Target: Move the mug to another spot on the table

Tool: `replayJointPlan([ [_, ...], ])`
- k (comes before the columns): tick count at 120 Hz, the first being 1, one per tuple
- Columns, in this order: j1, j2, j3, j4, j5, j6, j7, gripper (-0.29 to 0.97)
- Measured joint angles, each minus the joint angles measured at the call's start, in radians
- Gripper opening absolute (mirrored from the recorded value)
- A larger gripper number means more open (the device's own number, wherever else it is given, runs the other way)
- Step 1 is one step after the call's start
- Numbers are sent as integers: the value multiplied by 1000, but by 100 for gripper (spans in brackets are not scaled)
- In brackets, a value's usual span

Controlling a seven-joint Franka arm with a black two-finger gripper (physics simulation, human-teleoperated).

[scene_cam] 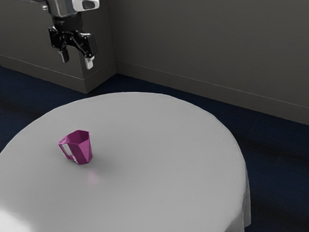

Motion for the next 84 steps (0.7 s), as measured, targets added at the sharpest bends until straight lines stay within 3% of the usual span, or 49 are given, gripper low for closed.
replayJointPlan([
  [21,-25,-12,4,-36,1,21,-1,66],
  [56,-44,-301,19,-497,57,144,-17,66],
  [84,-55,-424,109,-752,128,320,67,66],
])
